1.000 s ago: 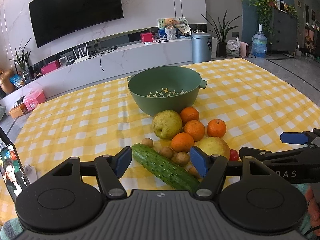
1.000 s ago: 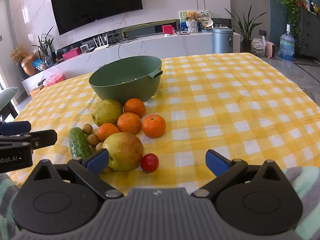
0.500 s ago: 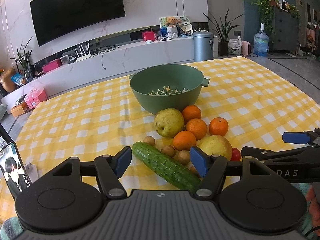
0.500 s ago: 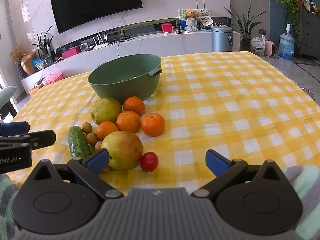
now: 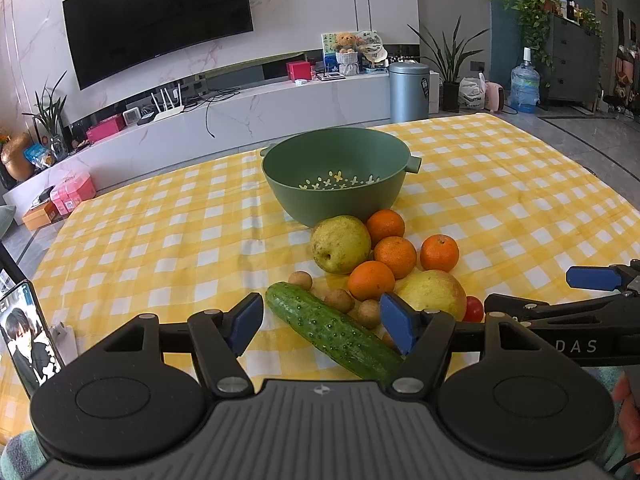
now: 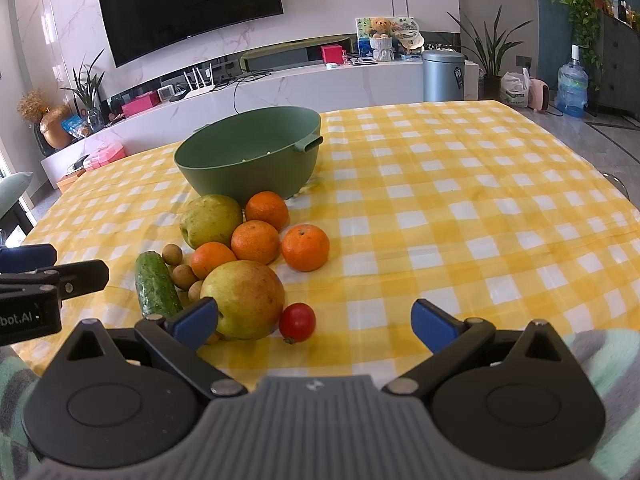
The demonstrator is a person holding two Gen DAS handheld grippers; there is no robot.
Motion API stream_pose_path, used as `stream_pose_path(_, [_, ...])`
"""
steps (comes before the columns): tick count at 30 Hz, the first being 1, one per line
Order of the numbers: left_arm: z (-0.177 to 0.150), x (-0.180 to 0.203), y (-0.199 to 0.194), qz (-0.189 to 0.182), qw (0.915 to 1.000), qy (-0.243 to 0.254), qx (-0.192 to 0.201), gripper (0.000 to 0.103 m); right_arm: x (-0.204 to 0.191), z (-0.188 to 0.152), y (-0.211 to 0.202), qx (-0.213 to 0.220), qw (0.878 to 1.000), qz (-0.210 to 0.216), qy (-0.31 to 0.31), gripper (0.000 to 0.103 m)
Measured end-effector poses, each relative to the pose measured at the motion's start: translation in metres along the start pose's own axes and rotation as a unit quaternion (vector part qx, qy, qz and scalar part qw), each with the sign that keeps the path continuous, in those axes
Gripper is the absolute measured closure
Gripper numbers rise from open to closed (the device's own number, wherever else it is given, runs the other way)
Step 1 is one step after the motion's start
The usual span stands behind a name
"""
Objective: Organize fruits
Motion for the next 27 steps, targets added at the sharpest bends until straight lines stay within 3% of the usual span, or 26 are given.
stream_pose_path(27, [0.0000,0.0045,0.0034,-0.020,0.9997,0.007,-0.012,0.024,0.0024,-0.0021,0.0014,-0.005,1.000,-0.003,0.001,0.004])
Point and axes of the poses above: each gripper's, at about its wrist camera, not at the fingertips, and y roughly the way its jaws point, x to its right, z to its top, the point moved 5 cm from there along y, roughly the way its jaws point, and after that the axes turned 8 degrees about z, right-handed, at the moved point
